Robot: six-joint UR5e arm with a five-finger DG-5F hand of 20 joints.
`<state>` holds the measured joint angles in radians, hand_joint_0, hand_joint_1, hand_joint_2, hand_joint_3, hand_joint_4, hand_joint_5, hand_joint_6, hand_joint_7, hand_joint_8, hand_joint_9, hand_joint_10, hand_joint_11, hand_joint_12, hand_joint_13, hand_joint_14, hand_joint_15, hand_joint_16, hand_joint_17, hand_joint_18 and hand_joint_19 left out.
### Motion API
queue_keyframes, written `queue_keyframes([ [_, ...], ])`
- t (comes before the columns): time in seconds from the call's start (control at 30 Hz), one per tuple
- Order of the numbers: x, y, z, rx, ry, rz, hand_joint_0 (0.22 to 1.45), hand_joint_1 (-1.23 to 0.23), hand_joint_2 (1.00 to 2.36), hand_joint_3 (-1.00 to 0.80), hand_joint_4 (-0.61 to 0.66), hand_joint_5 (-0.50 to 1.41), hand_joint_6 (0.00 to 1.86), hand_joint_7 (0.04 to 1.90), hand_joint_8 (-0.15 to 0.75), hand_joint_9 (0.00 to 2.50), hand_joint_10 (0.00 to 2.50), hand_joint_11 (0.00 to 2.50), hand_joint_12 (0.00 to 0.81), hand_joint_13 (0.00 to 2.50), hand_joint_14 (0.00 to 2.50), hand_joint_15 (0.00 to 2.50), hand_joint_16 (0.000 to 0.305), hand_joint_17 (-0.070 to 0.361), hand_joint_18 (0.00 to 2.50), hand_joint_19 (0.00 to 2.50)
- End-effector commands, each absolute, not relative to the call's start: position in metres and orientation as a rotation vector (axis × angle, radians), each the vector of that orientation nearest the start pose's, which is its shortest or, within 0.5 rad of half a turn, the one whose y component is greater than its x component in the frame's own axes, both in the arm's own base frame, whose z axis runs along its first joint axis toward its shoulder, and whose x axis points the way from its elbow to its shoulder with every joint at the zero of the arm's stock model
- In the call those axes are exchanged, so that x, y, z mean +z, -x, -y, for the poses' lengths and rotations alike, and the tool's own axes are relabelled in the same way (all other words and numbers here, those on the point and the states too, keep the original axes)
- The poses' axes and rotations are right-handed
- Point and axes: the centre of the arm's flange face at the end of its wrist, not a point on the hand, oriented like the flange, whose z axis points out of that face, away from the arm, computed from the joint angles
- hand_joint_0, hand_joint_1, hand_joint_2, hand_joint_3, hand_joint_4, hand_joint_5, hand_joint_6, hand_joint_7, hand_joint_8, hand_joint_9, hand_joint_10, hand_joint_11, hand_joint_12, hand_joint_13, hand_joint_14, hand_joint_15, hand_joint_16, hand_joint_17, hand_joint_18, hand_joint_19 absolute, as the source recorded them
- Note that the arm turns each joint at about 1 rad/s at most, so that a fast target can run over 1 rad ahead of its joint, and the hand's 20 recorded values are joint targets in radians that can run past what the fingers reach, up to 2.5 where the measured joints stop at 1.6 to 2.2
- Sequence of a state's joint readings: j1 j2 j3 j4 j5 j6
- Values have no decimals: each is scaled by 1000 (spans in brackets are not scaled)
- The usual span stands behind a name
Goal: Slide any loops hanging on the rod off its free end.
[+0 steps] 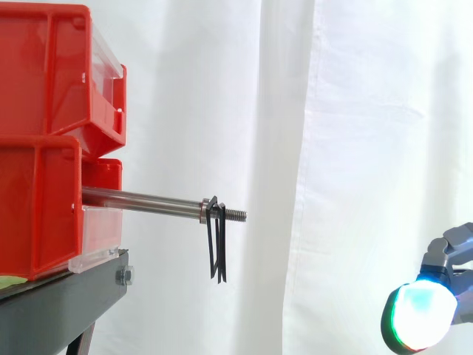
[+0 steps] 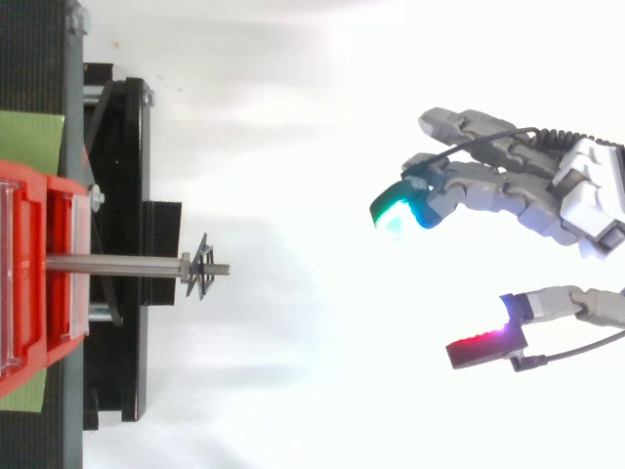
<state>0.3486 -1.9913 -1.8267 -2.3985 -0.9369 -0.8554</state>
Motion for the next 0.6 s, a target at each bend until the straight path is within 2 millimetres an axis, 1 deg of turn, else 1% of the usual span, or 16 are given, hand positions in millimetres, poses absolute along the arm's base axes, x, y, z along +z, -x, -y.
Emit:
queue_keyframes([
  [0.0,211,-598,-11,352,-761,-1320,495,-496,1005,-440,294,-207,504,905,359,433,1,39,419,246,0,0,62,139,162,0],
  [0.07,212,-599,-13,349,-758,-1319,495,-496,1006,-440,297,-206,504,906,359,433,0,33,419,248,0,0,62,139,163,0],
  [0.13,205,-601,-13,339,-752,-1324,495,-497,1006,-441,296,-206,504,906,359,442,0,37,420,254,0,0,62,138,171,0],
  [0.23,194,-609,-14,341,-754,-1319,496,-496,1005,-440,295,-205,503,909,358,443,0,43,419,257,0,0,61,138,174,0],
  [0.3,188,-622,-16,346,-760,-1309,497,-497,1006,-440,296,-204,504,908,359,445,0,36,419,263,0,0,61,138,174,0],
  [0.37,189,-628,-16,350,-761,-1300,497,-497,1006,-440,301,-204,504,909,359,451,0,48,418,268,0,0,61,137,177,0],
  [0.43,195,-635,-18,354,-761,-1289,499,-499,1006,-439,300,-203,504,910,357,453,0,42,416,273,0,0,61,137,179,0],
  [0.57,202,-640,-16,343,-749,-1279,501,-505,1006,-439,300,-201,503,906,357,467,0,38,414,288,0,0,60,135,196,0],
])
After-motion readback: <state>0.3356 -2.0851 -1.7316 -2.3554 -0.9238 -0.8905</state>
